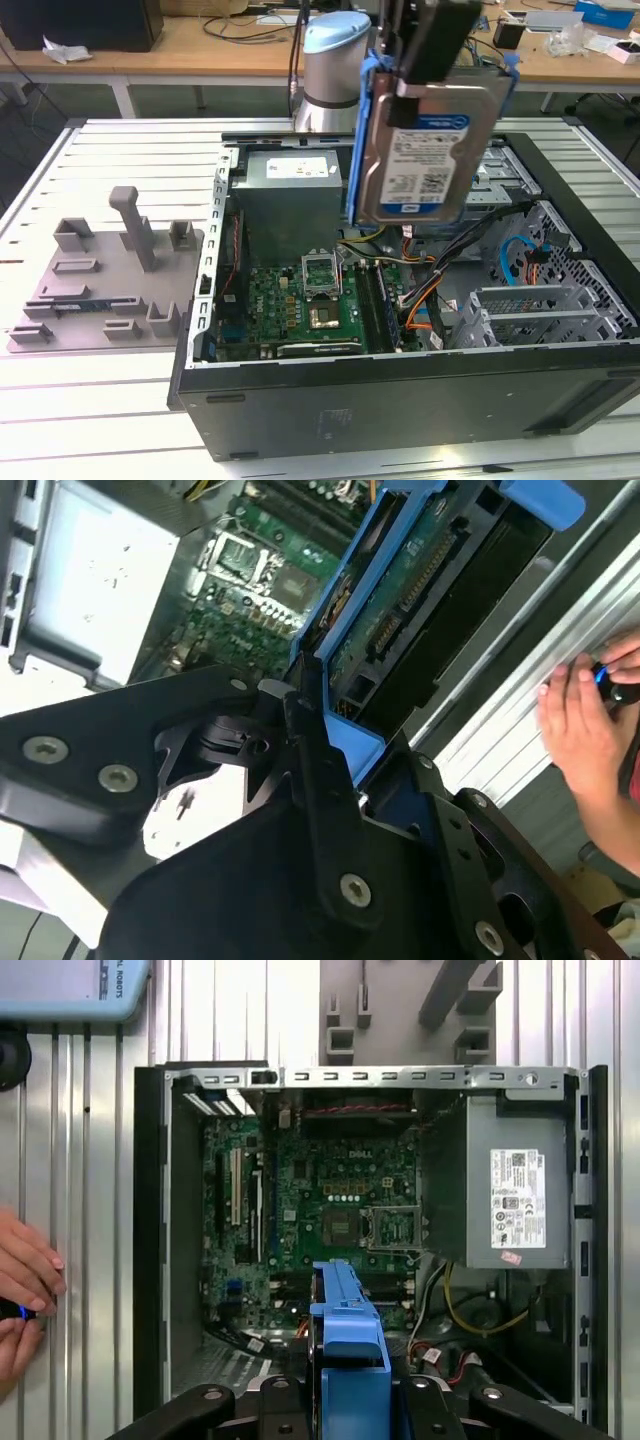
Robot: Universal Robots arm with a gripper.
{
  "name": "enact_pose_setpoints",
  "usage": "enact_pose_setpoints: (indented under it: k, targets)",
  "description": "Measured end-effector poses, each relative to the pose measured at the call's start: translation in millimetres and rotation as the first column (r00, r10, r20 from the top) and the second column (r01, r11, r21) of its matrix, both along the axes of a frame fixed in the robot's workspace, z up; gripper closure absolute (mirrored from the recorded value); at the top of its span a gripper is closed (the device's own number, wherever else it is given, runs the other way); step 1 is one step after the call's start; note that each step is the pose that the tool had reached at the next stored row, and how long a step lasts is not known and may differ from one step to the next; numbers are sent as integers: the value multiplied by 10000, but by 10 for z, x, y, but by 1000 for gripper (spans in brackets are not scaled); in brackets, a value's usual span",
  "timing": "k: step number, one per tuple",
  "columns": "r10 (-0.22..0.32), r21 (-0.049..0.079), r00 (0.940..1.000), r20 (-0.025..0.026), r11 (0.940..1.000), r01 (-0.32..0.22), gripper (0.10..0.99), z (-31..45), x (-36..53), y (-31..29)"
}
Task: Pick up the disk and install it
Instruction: 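Pick up the disk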
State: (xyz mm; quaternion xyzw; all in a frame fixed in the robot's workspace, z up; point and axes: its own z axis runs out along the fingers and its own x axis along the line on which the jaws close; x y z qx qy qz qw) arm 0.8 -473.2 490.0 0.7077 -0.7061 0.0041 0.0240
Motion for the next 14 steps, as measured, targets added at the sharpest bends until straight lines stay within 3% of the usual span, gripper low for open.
enact_pose_setpoints:
  k: [9,10,14]
  targets:
    - [1,1,10000,0,10000,-1,718,-1,281,-257]
    - [1,-1,10000,0,10000,-1,718,0,339,-313]
    - [0,0,10000,0,10000,0,718,0,353,-320]
